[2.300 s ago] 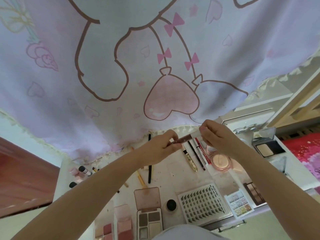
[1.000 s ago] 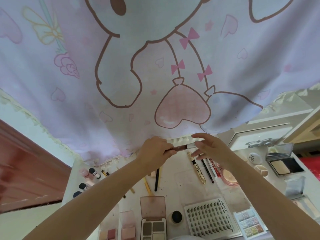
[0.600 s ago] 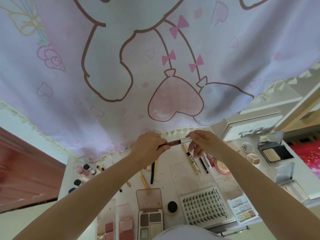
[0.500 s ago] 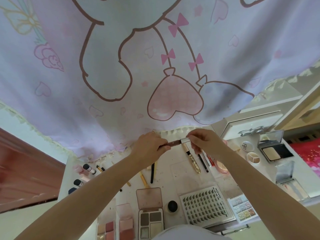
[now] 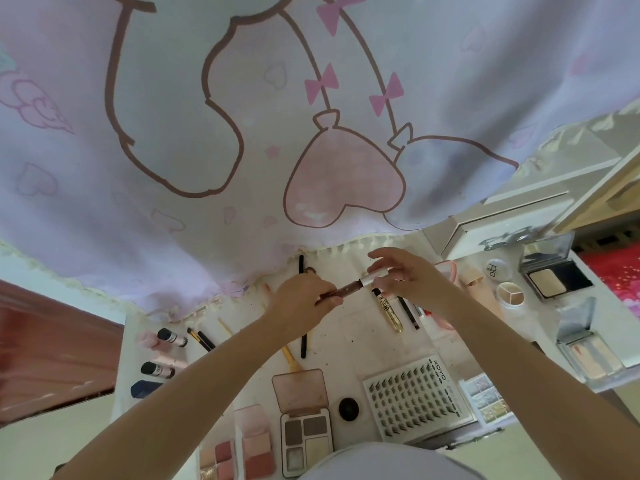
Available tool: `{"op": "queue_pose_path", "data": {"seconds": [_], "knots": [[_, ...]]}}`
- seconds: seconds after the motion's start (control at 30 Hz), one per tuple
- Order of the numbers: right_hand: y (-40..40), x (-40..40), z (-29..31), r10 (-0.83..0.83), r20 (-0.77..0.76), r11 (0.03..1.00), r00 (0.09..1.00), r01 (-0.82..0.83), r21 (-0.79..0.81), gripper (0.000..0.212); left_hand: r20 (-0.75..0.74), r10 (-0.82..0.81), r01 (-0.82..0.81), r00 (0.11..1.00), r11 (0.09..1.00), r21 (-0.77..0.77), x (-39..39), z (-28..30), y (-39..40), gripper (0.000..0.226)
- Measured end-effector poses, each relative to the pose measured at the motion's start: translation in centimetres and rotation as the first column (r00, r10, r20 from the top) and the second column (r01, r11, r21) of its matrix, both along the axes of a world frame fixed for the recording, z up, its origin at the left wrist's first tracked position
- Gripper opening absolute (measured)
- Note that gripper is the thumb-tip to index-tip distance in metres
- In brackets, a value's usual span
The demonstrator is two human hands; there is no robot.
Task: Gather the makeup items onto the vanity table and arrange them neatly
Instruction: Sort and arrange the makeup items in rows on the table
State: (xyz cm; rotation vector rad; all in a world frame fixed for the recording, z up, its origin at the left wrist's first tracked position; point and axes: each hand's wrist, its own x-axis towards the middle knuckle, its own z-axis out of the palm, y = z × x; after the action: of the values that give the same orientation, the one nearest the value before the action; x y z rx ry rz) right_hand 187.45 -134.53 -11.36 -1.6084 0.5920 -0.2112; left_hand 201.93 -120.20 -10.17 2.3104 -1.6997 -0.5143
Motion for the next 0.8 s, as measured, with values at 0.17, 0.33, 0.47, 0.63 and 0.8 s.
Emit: {"op": "queue_pose_path", "data": {"seconds": [0.17, 0.33, 0.47, 0.63, 0.8], "knots": [[-0.6, 0.4, -0.7, -0.044, -0.131, 0.997, 0.99, 0.035, -0.069, 0.019, -0.086, -0.002, 0.006, 0.996, 0.999, 0.051, -0.2, -1.7, -1.0, 0.027], [-1.5, -0.5, -2.9, -0.113, -0.157, 0.989, 0.981, 0.126, 0.079, 0.037, -0.292, 0.196, -0.147, 0.936, 0.973, 0.181, -0.9, -4.4, -2.1, 0.025], [-1.2, -1.7, -6.5, -0.151, -0.458, 0.922, 0.876, -0.041, -0.384, 0.032, -0.476, 0.478, -0.343, 0.738, 0.874, 0.344, -1.9, -7.7, -3.7, 0.028], [1.5, -3.9, -10.5, -0.161, -0.532, 0.787, 0.831, -0.217, -0.578, 0.026, -0.547, 0.663, -0.491, 0.511, 0.748, 0.447, -3.4, -10.7, -6.0, 0.03], [1.8, -3.8, -11.0, -0.205, -0.498, 0.827, 0.842, -0.123, -0.549, 0.026, -0.521, 0.649, -0.477, 0.554, 0.761, 0.44, -4.1, -11.5, -7.5, 0.035]]}}
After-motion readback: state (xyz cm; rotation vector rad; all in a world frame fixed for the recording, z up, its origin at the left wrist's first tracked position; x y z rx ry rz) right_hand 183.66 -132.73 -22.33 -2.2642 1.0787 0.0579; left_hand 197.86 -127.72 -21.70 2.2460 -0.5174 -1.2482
